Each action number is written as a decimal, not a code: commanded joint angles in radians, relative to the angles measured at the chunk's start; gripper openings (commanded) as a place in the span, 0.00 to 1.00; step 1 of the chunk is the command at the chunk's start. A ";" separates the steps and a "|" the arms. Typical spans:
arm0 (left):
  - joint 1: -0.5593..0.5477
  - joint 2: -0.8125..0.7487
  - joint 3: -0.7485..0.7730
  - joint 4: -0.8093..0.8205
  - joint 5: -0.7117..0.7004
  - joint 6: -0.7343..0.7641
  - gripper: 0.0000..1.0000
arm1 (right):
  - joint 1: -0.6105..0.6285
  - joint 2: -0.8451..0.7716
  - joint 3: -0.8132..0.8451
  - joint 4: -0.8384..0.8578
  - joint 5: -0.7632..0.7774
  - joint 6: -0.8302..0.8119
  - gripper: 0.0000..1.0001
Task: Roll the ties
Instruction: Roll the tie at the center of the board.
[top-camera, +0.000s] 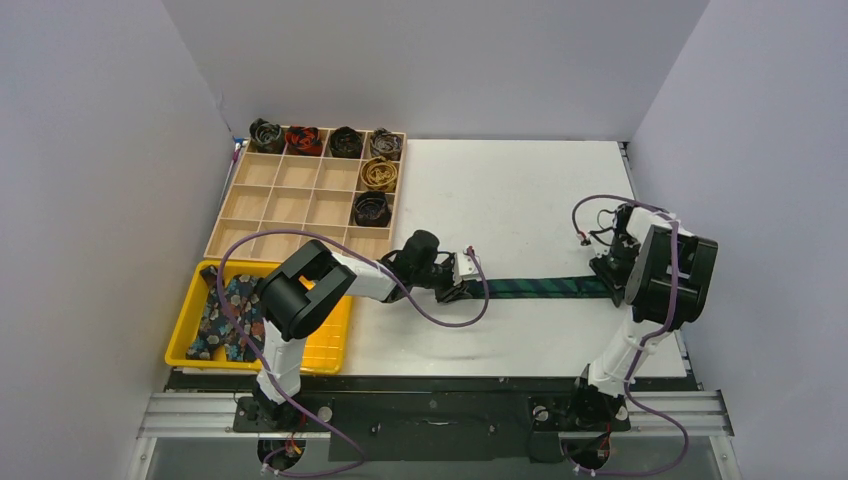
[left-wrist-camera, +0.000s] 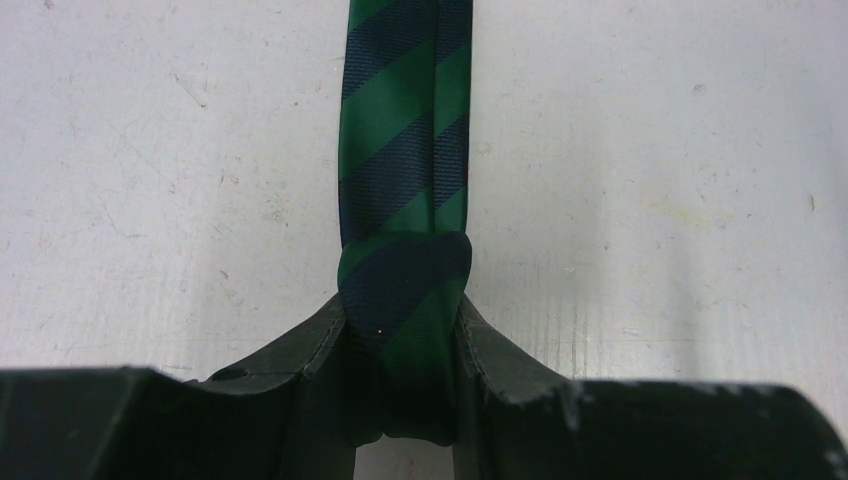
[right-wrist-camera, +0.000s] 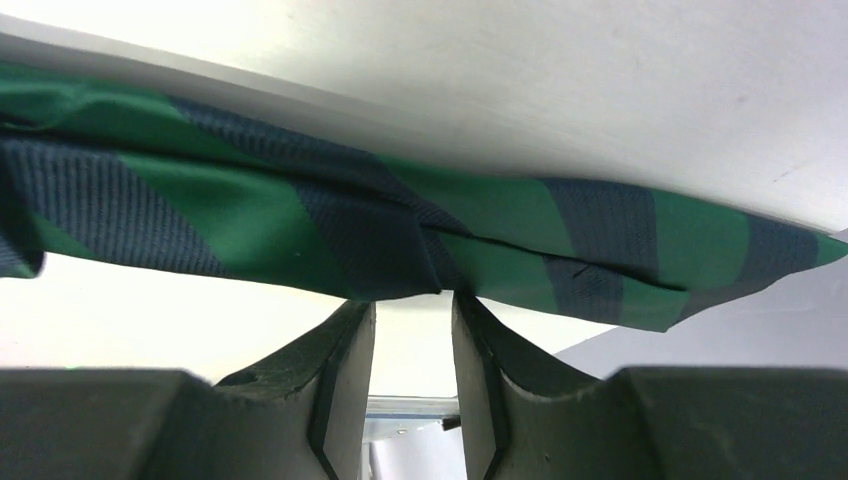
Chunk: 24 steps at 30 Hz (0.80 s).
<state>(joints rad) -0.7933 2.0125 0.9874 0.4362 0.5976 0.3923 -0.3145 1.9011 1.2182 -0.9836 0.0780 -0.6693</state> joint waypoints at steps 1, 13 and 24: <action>0.001 0.080 -0.029 -0.233 -0.130 -0.003 0.10 | -0.040 -0.070 0.027 -0.019 0.006 -0.060 0.31; 0.007 0.082 -0.021 -0.255 -0.104 0.013 0.10 | -0.091 -0.545 0.104 0.218 -0.552 0.426 0.83; 0.013 0.080 -0.036 -0.271 -0.103 0.011 0.09 | 0.198 -0.349 -0.070 0.127 -0.846 0.612 0.66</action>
<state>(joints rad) -0.7944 2.0125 0.9997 0.4110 0.5945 0.3962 -0.2474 1.5742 1.2915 -0.8570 -0.6582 -0.1852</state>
